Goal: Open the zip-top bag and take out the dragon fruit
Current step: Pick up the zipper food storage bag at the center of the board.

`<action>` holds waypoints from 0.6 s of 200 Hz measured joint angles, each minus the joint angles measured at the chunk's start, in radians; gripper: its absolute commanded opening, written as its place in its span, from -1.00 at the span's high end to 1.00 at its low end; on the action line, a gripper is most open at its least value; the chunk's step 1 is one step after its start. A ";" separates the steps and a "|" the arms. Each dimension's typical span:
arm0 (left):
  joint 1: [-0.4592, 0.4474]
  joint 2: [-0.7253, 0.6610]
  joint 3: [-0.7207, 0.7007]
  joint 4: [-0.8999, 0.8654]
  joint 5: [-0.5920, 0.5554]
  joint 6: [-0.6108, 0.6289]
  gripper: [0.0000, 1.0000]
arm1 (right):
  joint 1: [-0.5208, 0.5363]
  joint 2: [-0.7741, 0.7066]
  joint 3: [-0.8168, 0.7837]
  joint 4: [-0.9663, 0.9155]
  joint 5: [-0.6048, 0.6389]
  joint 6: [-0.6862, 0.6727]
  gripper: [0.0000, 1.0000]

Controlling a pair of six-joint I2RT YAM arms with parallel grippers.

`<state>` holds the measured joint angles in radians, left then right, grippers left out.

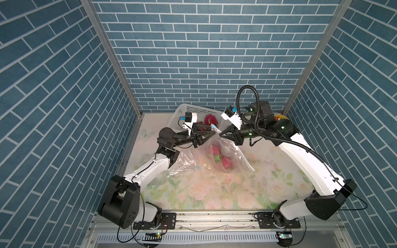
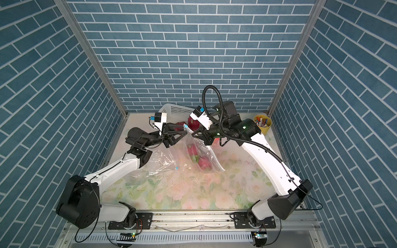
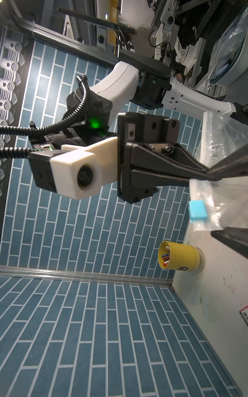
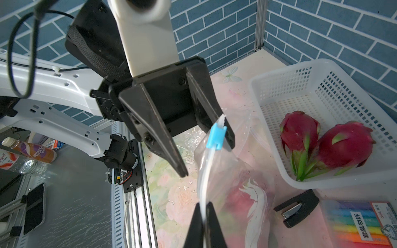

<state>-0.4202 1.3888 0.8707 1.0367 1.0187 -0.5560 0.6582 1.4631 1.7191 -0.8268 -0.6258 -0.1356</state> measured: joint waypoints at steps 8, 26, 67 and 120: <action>-0.003 0.007 0.007 0.002 0.002 0.000 0.45 | 0.000 0.004 0.000 -0.003 0.000 -0.001 1.00; -0.004 0.026 0.014 0.005 0.004 -0.004 1.00 | -0.002 0.009 0.000 -0.014 0.001 -0.001 1.00; -0.008 0.041 0.014 -0.014 0.010 0.012 0.87 | -0.007 0.010 0.000 -0.022 0.013 -0.001 1.00; -0.010 0.036 0.014 -0.039 -0.005 0.034 1.00 | -0.011 0.010 0.000 -0.021 0.025 -0.001 1.00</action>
<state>-0.4305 1.4246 0.8852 0.9977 1.0138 -0.5220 0.6472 1.4727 1.7191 -0.8482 -0.6006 -0.1368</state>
